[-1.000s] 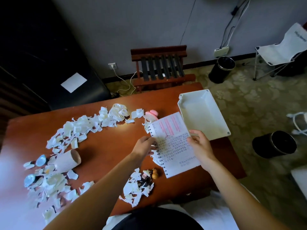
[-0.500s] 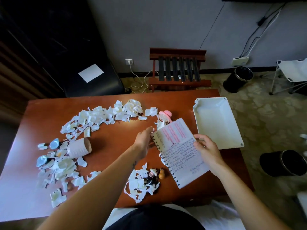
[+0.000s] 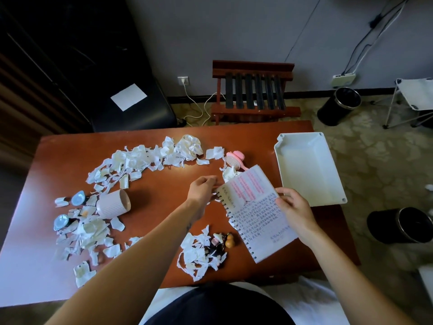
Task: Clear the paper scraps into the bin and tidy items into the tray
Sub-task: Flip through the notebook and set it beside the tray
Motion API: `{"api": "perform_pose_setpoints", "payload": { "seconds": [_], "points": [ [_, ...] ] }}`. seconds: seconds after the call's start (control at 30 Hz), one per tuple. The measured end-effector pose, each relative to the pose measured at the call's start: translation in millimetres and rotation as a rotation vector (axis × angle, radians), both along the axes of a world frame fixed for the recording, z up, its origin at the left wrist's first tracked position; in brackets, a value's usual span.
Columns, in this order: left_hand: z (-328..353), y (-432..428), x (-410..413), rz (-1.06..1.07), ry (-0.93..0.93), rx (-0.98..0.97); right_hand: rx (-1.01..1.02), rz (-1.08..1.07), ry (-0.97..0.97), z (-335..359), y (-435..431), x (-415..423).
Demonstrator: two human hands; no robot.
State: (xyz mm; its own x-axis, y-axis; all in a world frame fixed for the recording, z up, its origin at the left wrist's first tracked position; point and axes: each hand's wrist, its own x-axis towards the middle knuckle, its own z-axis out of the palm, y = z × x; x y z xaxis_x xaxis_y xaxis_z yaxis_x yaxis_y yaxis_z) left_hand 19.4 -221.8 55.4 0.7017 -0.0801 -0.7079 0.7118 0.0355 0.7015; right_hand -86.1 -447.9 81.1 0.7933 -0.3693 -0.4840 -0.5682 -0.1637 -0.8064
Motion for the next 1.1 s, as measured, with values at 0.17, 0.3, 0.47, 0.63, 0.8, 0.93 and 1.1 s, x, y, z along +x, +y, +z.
{"api": "perform_pose_setpoints", "payload": {
  "seconds": [0.17,0.3,0.47,0.63,0.8,0.93,1.1],
  "points": [
    [-5.6,-11.5,-9.7,-0.117,0.031,0.006,0.006,-0.054,0.017,-5.4,-11.1,-14.3],
    [-4.3,-35.8,-21.1,-0.243,0.022,0.031,0.016,-0.155,0.015,-6.8,-25.3,-34.2],
    [-6.0,-75.2,-42.5,-0.387,0.083,0.004,0.017,-0.309,0.019,-9.7,-46.2,-66.5],
    [-9.4,-112.7,-70.8,-0.502,0.126,0.003,-0.007,-0.393,0.045,-17.2,-68.7,-101.8],
    [-10.8,-139.0,-93.6,-0.601,0.148,-0.021,-0.028,-0.450,0.076,-29.3,-87.8,-136.2],
    [-18.6,-155.3,-112.3,-0.684,0.164,-0.014,-0.047,-0.474,0.096,-44.0,-101.9,-158.8],
    [-31.0,-170.6,-130.7,-0.760,0.228,0.012,-0.029,-0.516,0.127,-67.4,-111.0,-176.1]
  ]
}}
